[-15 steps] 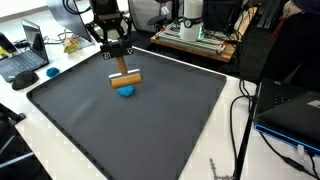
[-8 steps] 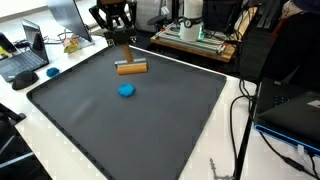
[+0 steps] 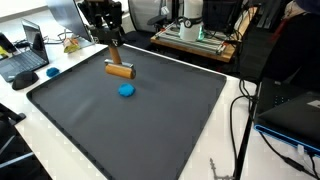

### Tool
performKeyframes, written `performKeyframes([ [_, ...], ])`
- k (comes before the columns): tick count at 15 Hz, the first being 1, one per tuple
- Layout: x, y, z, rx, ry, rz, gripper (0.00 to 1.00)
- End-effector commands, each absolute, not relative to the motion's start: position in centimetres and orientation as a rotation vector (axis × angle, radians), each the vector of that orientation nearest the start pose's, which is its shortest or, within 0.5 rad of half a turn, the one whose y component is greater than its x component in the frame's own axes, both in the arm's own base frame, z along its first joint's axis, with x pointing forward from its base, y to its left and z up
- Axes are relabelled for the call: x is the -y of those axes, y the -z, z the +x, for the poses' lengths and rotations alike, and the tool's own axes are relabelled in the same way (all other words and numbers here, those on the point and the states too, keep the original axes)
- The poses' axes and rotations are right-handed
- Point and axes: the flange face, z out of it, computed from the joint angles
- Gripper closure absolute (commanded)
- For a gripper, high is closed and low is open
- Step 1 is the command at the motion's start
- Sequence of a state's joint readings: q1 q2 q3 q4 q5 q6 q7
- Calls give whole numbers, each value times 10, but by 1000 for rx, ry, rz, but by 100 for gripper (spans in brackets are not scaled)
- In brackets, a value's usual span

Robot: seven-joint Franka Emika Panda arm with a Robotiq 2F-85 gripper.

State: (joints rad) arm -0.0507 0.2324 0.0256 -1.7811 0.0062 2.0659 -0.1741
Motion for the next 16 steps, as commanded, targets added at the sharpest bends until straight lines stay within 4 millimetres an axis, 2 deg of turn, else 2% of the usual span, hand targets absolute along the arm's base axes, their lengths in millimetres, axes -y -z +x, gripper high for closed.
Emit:
performKeyframes([
  [1,23,-431,638,-48,73,-3189,78],
  [4,24,-423,640,-183,44,-3210,78],
  [10,28,-398,645,-296,24,-3203,78],
  [11,30,-395,646,-290,52,-3203,78],
  [12,27,-395,645,-102,125,-3208,78],
  [13,28,-390,642,-219,36,-3192,53],
  [16,27,-388,647,-140,93,-3194,53],
])
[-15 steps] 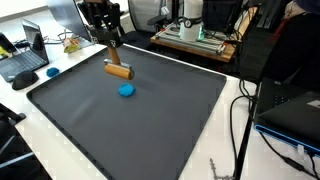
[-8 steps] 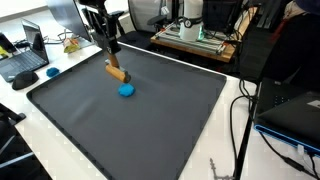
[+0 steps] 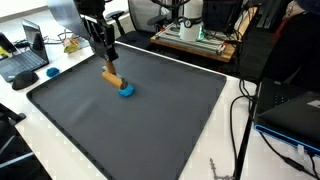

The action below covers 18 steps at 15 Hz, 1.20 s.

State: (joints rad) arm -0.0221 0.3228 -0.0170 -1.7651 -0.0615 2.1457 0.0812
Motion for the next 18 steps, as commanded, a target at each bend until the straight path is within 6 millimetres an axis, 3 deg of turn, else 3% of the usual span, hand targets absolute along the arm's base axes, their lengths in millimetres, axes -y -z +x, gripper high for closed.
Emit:
performKeyframes([
  [1,27,-388,647,-134,93,-3194,53],
  [2,27,-388,647,-131,93,-3194,78],
  [6,33,-373,644,-428,-59,-3081,78],
  [14,64,-349,645,-1001,71,-2903,78],
  [18,71,-337,639,-1145,57,-2904,78],
])
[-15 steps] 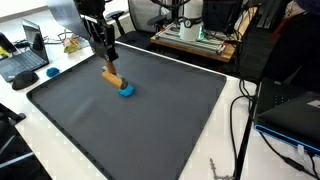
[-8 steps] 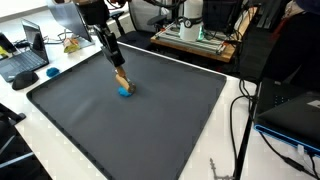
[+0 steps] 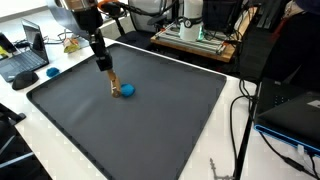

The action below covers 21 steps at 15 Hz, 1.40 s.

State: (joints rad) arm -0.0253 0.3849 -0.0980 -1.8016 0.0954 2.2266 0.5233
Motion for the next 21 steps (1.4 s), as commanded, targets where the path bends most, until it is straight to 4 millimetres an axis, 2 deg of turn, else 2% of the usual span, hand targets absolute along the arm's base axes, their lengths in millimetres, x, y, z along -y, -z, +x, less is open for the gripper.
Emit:
performKeyframes([
  [1,71,-335,637,-1151,39,-2906,78],
  [10,62,-321,635,-1099,-34,-2919,78],
  [16,58,-302,642,-1087,-94,-2930,78],
  [21,52,-281,644,-1018,-216,-2943,78],
])
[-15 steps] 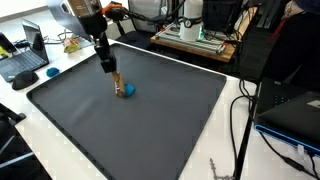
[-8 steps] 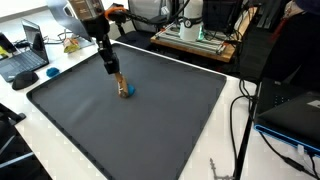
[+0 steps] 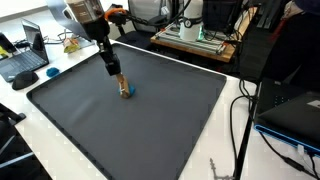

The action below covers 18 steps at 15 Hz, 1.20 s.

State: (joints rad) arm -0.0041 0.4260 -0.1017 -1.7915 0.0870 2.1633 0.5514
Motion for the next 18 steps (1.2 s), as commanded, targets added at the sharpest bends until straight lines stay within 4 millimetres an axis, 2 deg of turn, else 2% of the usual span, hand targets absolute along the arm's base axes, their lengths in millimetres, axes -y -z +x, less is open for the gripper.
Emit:
performKeyframes([
  [1,52,-279,645,-1008,-229,-2946,78],
  [8,54,-269,651,-949,-304,-2960,78],
  [18,57,-262,654,-766,-414,-2954,78],
])
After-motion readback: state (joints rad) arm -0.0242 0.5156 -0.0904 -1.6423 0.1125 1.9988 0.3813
